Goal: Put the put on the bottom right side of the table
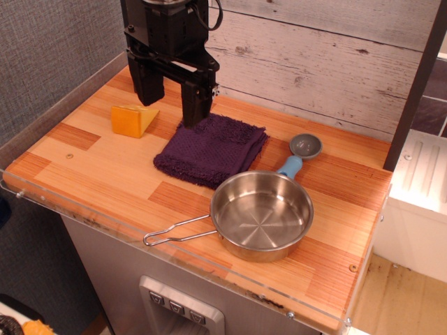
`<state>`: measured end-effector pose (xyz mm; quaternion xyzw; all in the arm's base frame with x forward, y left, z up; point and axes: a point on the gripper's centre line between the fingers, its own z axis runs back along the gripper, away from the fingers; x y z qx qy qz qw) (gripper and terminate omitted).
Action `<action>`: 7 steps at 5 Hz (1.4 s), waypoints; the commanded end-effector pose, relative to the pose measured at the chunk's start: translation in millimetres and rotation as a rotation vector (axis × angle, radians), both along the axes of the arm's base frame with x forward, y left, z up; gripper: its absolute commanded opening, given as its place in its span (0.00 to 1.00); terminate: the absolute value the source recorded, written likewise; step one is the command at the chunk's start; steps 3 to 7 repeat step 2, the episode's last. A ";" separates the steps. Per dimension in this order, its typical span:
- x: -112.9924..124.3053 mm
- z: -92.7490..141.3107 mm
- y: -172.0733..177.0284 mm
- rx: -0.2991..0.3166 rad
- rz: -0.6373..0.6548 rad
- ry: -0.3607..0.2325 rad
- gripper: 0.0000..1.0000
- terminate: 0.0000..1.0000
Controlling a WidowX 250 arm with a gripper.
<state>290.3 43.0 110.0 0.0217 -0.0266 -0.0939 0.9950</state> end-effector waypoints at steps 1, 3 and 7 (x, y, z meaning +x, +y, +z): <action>-12.8 13.3 10.0 -0.034 0.015 -0.033 1.00 0.00; -12.8 13.3 10.0 -0.034 0.015 -0.033 1.00 1.00; -12.8 13.3 10.0 -0.034 0.015 -0.033 1.00 1.00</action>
